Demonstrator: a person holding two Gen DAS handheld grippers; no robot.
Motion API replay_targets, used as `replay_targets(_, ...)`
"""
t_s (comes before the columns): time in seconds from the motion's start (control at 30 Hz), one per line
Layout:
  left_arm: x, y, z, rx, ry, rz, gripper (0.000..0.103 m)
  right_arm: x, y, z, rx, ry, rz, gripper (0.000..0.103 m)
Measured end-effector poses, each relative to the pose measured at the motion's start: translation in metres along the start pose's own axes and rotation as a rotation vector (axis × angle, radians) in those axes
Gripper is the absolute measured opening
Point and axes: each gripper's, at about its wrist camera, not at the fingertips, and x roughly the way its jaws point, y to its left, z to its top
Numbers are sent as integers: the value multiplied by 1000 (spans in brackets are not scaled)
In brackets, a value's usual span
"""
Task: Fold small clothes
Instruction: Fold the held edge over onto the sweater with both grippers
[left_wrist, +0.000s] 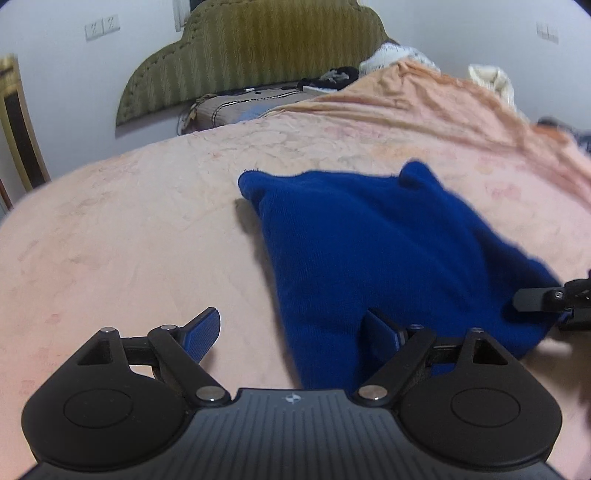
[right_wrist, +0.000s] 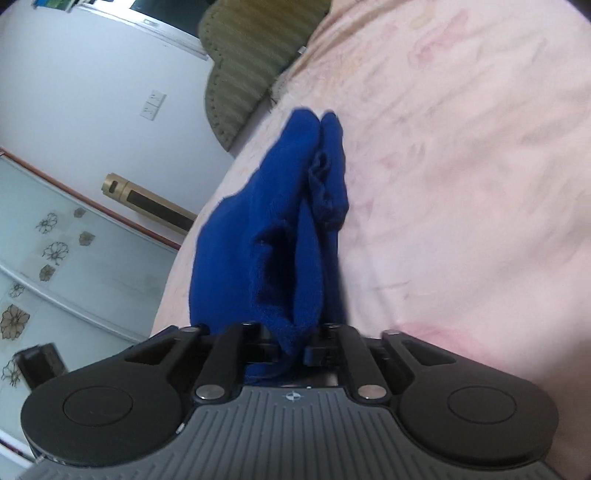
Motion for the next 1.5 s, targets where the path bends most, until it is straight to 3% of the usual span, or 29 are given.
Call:
replay_targets(0.03, 4, 6, 4, -35, 1, -37, 86, -4, 1, 4, -20, -16, -6, 48)
replay_targets(0.07, 9, 13, 8, -79, 5, -80, 86, -4, 4, 11, -46, -22, -20, 67)
replay_targets(0.1, 16, 20, 13, -126, 16, -119, 86, 1, 6, 19, -81, -9, -20, 80)
replay_targets(0.2, 39, 37, 22, -252, 49, -225, 86, 25, 10, 40, -147, 35, -39, 79)
replay_targets(0.3, 62, 51, 30, -345, 62, -283, 86, 49, 10, 58, -180, 43, -33, 77)
replay_targets(0.57, 126, 87, 57, -576, 88, -434, 85, 109, 1, 120, -178, 147, 65, 75)
replay_targets(0.63, 139, 91, 62, -612, 89, -477, 85, 122, -4, 136, -156, 185, 110, 66)
replay_targets(0.67, 142, 90, 64, -618, 85, -488, 77, 127, -5, 140, -142, 199, 125, 62)
replay_targets(0.7, 144, 88, 65, -614, 76, -493, 67, 132, -7, 144, -132, 209, 139, 57)
replay_targets(0.73, 146, 84, 67, -594, 76, -486, 44, 137, -7, 146, -129, 209, 133, 50)
replay_targets(0.77, 146, 81, 68, -570, 76, -460, 34, 141, -7, 146, -134, 212, 107, 32)
replay_targets(0.8, 144, 78, 67, -539, 66, -433, 31, 144, -5, 144, -144, 212, 84, 26)
replay_targets(0.87, 135, 74, 65, -480, 30, -407, 24, 141, 1, 140, -172, 184, 97, 24)
replay_targets(1.03, 116, 79, 82, -407, -47, -348, 18, 141, 17, 143, -231, 118, 128, 23)
replay_targets(1.13, 122, 83, 94, -380, -41, -282, 18, 155, 11, 152, -184, 107, 48, 27)
replay_targets(1.2, 118, 84, 93, -381, -20, -285, 18, 153, 6, 150, -151, 108, 12, 45)
replay_targets(1.3, 98, 78, 75, -345, 8, -309, 36, 126, 7, 138, -165, 118, 22, 57)
replay_targets(1.37, 82, 73, 52, -342, 33, -325, 65, 105, 5, 126, -173, 129, 19, 63)
replay_targets(1.5, 50, 58, 6, -319, 72, -399, 66, 59, -6, 95, -145, 187, 64, 65)
